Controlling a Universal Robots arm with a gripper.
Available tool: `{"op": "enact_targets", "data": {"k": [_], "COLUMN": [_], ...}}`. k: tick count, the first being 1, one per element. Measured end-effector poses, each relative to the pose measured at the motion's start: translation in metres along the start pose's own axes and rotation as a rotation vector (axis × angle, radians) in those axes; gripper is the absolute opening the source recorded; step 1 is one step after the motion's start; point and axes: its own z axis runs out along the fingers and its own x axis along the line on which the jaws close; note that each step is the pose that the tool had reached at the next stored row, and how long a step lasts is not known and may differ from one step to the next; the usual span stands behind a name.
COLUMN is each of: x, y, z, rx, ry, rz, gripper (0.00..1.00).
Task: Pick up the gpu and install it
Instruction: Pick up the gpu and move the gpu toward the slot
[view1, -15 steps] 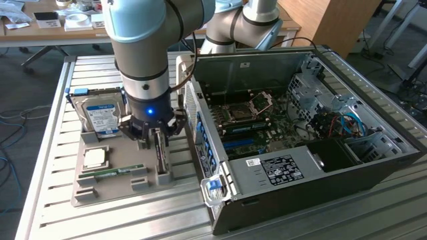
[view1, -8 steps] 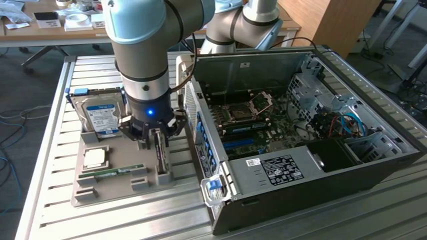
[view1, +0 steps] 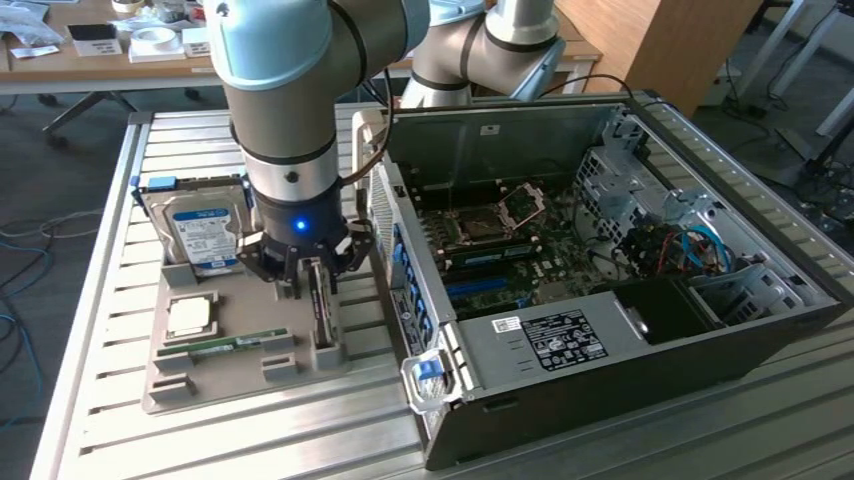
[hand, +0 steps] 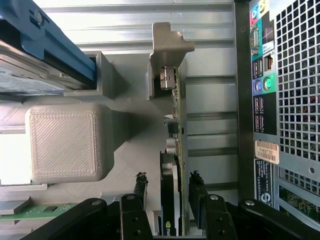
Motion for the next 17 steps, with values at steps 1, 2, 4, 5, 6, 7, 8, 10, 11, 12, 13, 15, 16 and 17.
{"op": "enact_targets", "data": {"k": [1,2,4,5,6,7,8,10,11,12,13,15,16,17], "x": [0.0000,0.0000,0.0001,0.0001,0.0001,0.0001,0.0001,0.0001,0.0001,0.0001,0.0001,0.0001,0.0001,0.0001], "y": [0.0000,0.0000,0.0000,0.0000,0.0000,0.0001,0.0001,0.0002,0.0001,0.0002,0.0001,0.0002,0.0002,0.0001], "z": [0.0008,0.0011,0.0011,0.0011,0.0012,0.0012,0.0013,0.0013,0.0013,0.0013,0.0013,0.0013,0.0013,0.0013], "rx": [0.0000,0.0002,0.0004,0.0004,0.0004,0.0002,0.0003,0.0002,0.0002,0.0002,0.0002,0.0002,0.0002,0.0003], "ry": [0.0000,0.0002,0.0004,0.0004,0.0004,0.0003,0.0002,0.0002,0.0002,0.0002,0.0002,0.0002,0.0002,0.0002], "rz": [0.000,0.000,0.000,0.000,0.000,0.000,0.000,0.000,0.000,0.000,0.000,0.000,0.000,0.000], "gripper": [0.47,0.47,0.47,0.47,0.47,0.47,0.47,0.47,0.47,0.47,0.47,0.47,0.47,0.47]}}
